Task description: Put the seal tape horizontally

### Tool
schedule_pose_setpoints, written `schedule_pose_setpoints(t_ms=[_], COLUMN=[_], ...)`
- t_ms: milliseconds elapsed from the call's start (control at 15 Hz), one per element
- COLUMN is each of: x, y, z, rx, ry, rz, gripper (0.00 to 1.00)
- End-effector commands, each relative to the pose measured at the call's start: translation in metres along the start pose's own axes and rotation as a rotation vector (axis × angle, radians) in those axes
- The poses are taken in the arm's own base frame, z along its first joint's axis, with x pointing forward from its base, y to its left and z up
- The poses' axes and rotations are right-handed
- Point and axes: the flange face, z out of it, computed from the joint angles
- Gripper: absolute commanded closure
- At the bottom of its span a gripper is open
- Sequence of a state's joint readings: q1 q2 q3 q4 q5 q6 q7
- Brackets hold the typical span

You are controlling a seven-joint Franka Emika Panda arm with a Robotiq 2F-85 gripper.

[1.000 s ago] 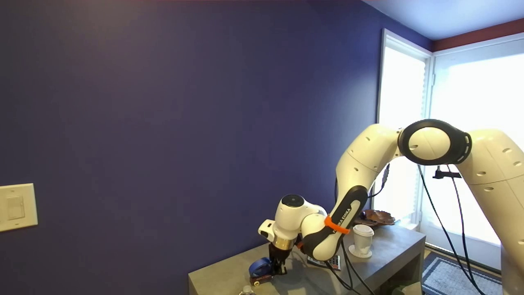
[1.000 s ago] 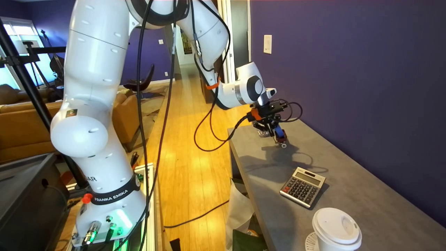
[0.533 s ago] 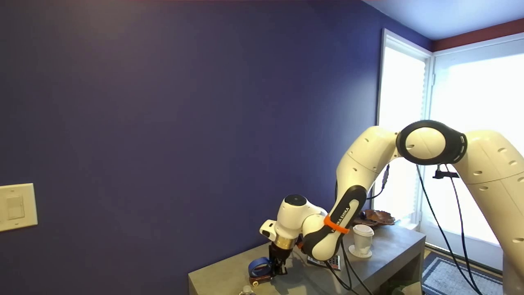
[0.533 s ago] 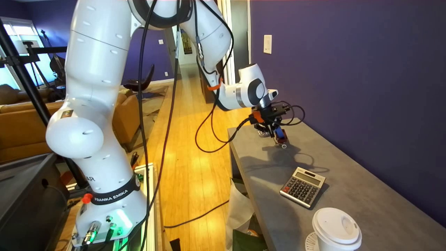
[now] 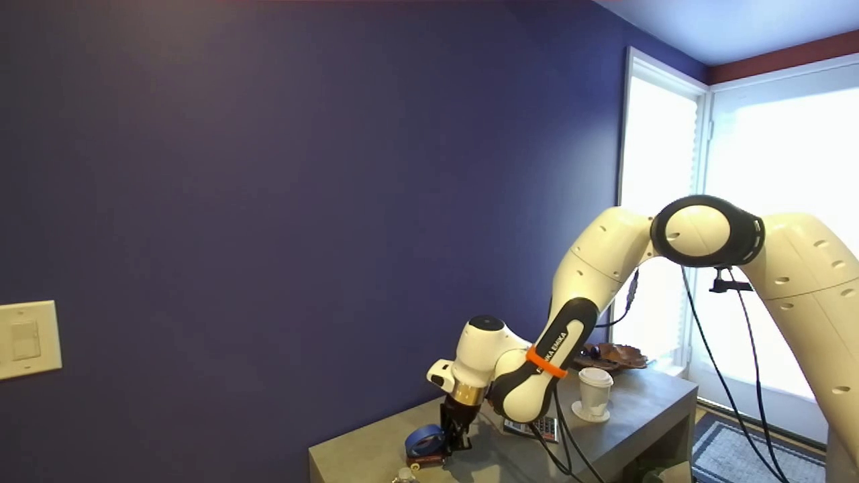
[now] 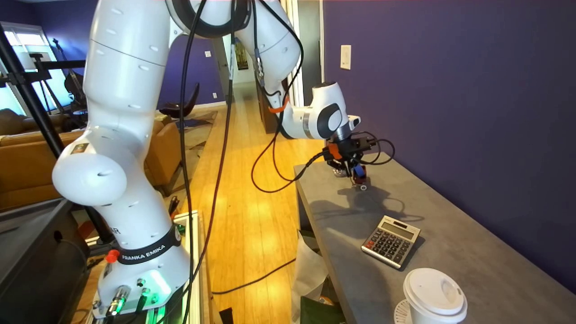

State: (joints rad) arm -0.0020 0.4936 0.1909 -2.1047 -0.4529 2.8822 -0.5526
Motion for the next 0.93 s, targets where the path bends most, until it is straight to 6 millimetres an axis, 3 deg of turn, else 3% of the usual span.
schedule_pose_setpoints(t_ms=[0,867], x=[-0.007,-0.023], y=[-0.005,0.003], z=[0.000,-0.011], rx=[0.049,0.166], ry=[0.024,0.028], rz=[-0.011,-0.062], gripper=[0.99,0.99])
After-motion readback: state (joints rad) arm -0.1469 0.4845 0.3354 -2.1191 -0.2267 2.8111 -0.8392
